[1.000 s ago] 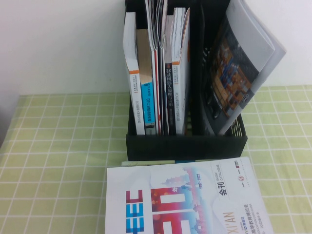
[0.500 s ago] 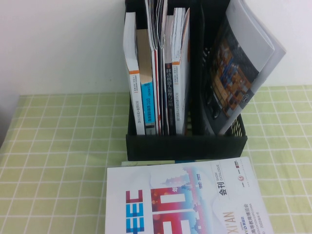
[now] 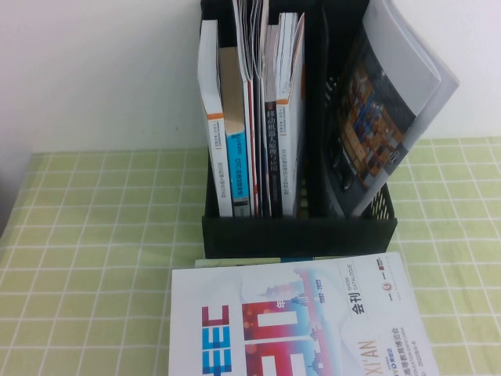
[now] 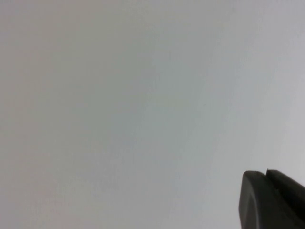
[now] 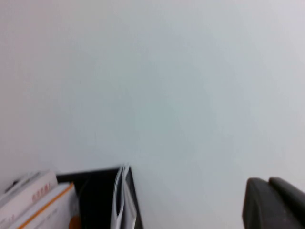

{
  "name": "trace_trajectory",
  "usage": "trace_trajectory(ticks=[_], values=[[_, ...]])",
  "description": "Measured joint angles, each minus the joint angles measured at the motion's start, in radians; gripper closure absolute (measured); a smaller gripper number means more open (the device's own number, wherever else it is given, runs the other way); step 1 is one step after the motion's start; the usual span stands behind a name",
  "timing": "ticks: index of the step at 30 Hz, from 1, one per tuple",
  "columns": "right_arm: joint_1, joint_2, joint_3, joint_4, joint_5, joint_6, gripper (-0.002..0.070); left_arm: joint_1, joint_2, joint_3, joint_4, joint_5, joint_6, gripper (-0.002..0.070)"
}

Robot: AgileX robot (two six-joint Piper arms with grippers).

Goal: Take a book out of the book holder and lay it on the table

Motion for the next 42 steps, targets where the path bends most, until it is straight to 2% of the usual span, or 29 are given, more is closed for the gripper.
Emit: trace_trajectory(ticks=[4, 6, 9, 12, 17, 19, 22, 25, 27, 29, 32, 35, 39, 42], values=[[0.000, 0.002, 0.001, 0.024, 0.178, 0.026, 0.0678, 0.000, -0.015, -0.009, 0.088, 0.024, -0.092, 0.0677], [0.000, 0.012, 0.003, 0.039, 0.237, 0.031, 0.0678, 0.000, -0.013, -0.011, 0.146, 0.151, -0.223, 0.0677], [0.013, 0.039, 0.011, 0.048, 0.261, 0.033, 0.0678, 0.000, 0.009, -0.011, 0.158, 0.377, -0.372, 0.0677], [0.031, 0.081, 0.013, 0.064, 0.279, 0.033, 0.0678, 0.000, 0.037, -0.011, 0.124, 0.519, -0.357, 0.0677], [0.059, 0.193, 0.013, 0.142, 0.319, -0.018, 0.0678, -0.044, 0.087, -0.011, -0.076, 0.634, 0.033, 0.0678], [0.067, 0.241, 0.013, 0.186, 0.326, -0.070, 0.0678, -0.070, 0.121, -0.011, -0.184, 0.722, 0.223, 0.0677], [0.074, 0.291, 0.013, 0.267, 0.328, -0.146, 0.0678, -0.095, 0.190, -0.011, -0.297, 0.870, 0.431, 0.0678], [0.074, 0.319, 0.013, 0.365, 0.328, -0.227, 0.0678, -0.102, 0.250, -0.011, -0.355, 0.945, 0.554, 0.0677], [0.076, 0.323, 0.013, 0.434, 0.339, -0.304, 0.0678, -0.102, 0.278, -0.011, -0.395, 0.938, 0.578, 0.0677], [0.080, 0.332, 0.013, 0.519, 0.347, -0.404, 0.0678, -0.102, 0.291, -0.011, -0.490, 0.895, 0.603, 0.0677], [0.099, 0.363, 0.013, 0.690, 0.349, -0.627, 0.0678, -0.102, 0.316, -0.011, -0.714, 0.804, 0.800, 0.0677], [0.114, 0.418, 0.013, 0.927, 0.357, -0.894, 0.0678, -0.102, 0.382, -0.021, -1.032, 0.766, 1.142, 0.0677], [0.115, 0.509, 0.013, 1.266, 0.397, -1.316, 0.0678, -0.102, 0.526, -0.067, -1.528, 0.779, 1.640, 0.0678], [0.115, 0.578, 0.013, 1.461, 0.437, -1.566, 0.0678, -0.102, 0.642, -0.135, -1.739, 0.834, 1.894, 0.0677]])
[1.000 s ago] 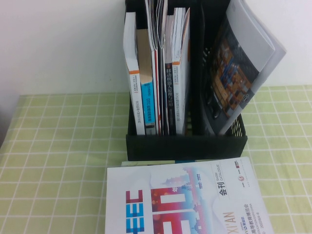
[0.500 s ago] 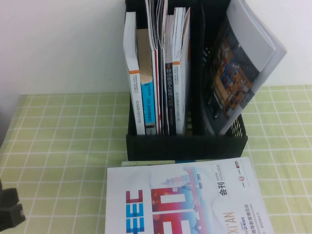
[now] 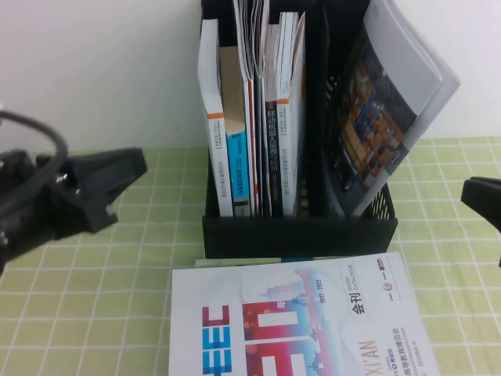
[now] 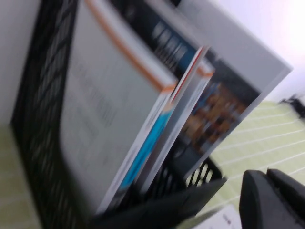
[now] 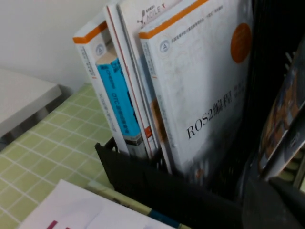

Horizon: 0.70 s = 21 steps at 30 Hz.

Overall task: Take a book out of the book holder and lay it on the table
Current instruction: Hold the bookshelf

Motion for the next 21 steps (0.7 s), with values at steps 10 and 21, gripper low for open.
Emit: trace_trajectory(ticks=[10, 21], values=[[0.001, 0.162, -0.097, 0.102, -0.019, -0.186, 0.0678, -0.062, 0.385, -0.374, 0.019, 0.134, 0.095, 0.0677], [0.001, 0.329, -0.246, 0.105, -0.025, -0.207, 0.0677, -0.371, 0.721, -0.772, 0.166, -0.022, 0.091, 0.0677]])
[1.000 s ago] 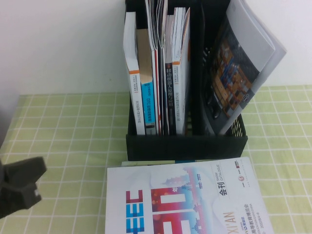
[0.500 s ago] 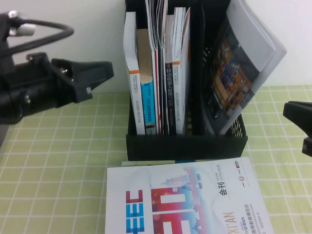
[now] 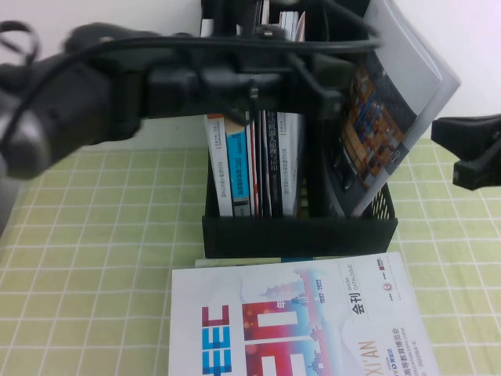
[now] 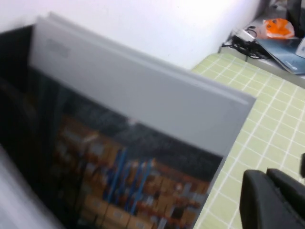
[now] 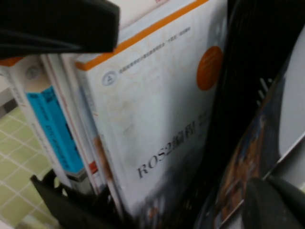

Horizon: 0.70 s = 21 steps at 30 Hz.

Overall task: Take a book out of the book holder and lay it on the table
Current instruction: Hold the bookshelf

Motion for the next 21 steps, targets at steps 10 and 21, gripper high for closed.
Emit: trace_trajectory(ticks=[10, 21], values=[[0.000, 0.031, -0.042, 0.005, -0.091, -0.024, 0.0648, -0.037, 0.235, -0.271, 0.009, -0.016, -0.057, 0.0678], [0.000, 0.072, -0.130, 0.005, -0.079, -0.014, 0.0645, -0.045, 0.327, -0.328, 0.009, -0.008, -0.079, 0.0678]])
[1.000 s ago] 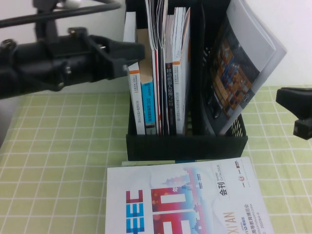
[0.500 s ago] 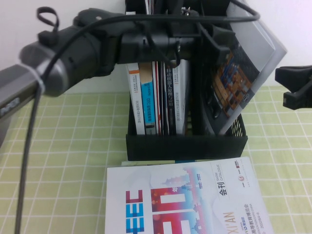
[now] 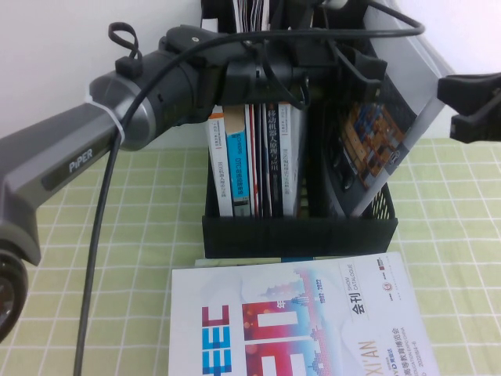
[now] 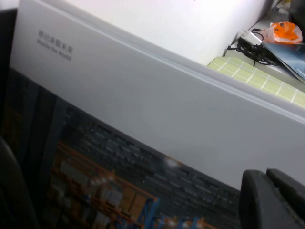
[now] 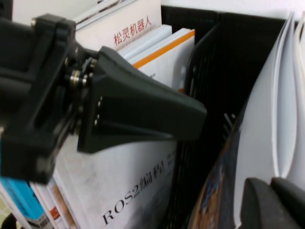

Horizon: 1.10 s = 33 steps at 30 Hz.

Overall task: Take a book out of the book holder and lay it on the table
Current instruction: Hold the bookshelf, then pick up the right side book from the book shelf

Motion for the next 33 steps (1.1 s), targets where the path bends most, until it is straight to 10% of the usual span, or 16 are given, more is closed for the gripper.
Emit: trace_trajectory(ticks=[13, 33], values=[[0.000, 0.066, -0.034, 0.002, 0.013, 0.098, 0.0296, -0.015, 0.012, -0.009, 0.001, -0.003, 0.009, 0.0678], [0.000, -0.150, 0.129, -0.163, 0.051, 0.154, 0.0269, -0.015, 0.012, -0.009, 0.007, -0.014, 0.009, 0.0677]])
